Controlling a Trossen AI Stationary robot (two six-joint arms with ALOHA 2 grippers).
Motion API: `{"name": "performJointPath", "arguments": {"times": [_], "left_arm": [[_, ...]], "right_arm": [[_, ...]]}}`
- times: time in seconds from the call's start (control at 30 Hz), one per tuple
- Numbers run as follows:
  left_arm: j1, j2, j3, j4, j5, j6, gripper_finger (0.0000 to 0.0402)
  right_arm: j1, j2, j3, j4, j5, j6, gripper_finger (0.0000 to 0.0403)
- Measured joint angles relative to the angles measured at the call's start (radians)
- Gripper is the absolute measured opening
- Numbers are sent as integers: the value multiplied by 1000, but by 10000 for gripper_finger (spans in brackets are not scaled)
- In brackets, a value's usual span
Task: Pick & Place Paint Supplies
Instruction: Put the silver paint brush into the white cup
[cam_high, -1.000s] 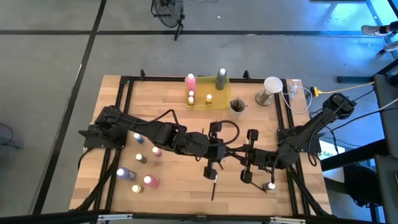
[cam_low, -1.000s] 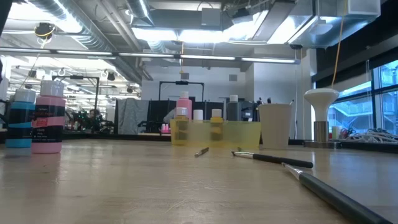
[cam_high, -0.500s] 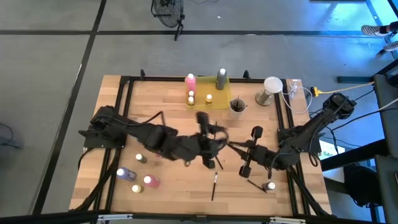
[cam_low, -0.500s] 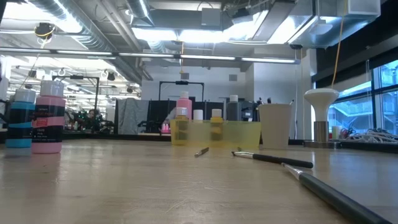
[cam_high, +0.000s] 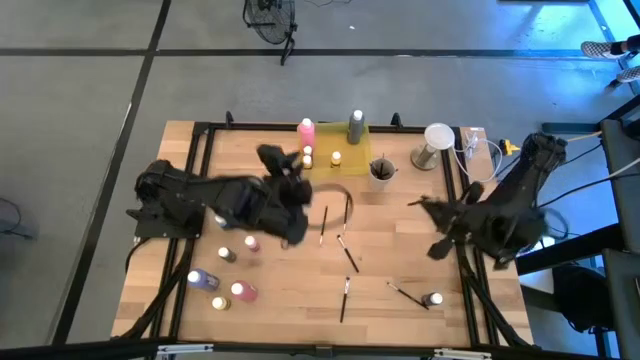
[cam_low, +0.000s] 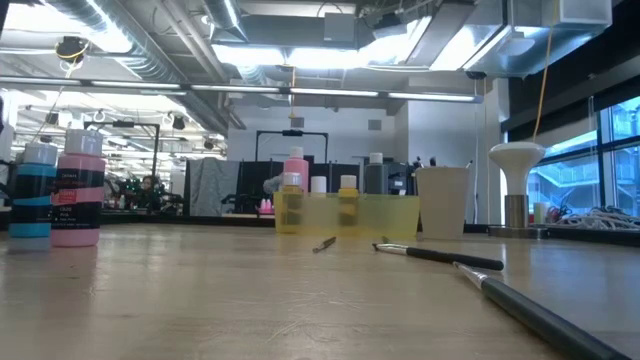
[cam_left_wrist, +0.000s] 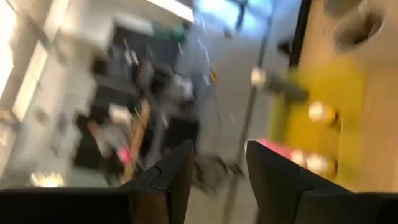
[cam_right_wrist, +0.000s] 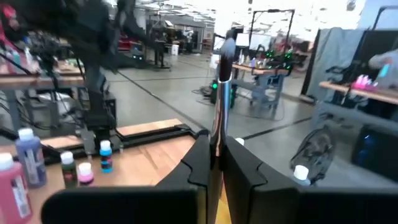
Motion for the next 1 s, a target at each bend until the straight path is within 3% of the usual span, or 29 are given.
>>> {"name": "performJointPath", "arguments": {"times": [0.07, 0.13, 0.3, 0.47, 0.6, 0.8, 1.0], "left_arm": [[49, -11, -1, -147, 52, -182, 144], [103, -28, -40, -141, 74, -262, 144], [184, -129, -237, -92, 101, -216, 143], [258, -241, -480, -1, 178, -221, 138], [308, -341, -684, 250, 286, -112, 125], [372, -498, -976, 799, 661, 94, 100], [422, -581, -1232, 1263, 925, 129, 86]], "right_arm": [[7, -58, 0, -14, 2, -10, 21], [3, -113, 0, -58, 3, -17, 21], [-33, -243, -30, -227, -16, 57, 21], [-81, -403, -108, -381, -130, 222, 21], [-157, -499, -187, -461, -284, 325, 21], [-329, -533, -302, -467, -356, 400, 21], [-516, -533, -359, -506, -520, 486, 21]]}}
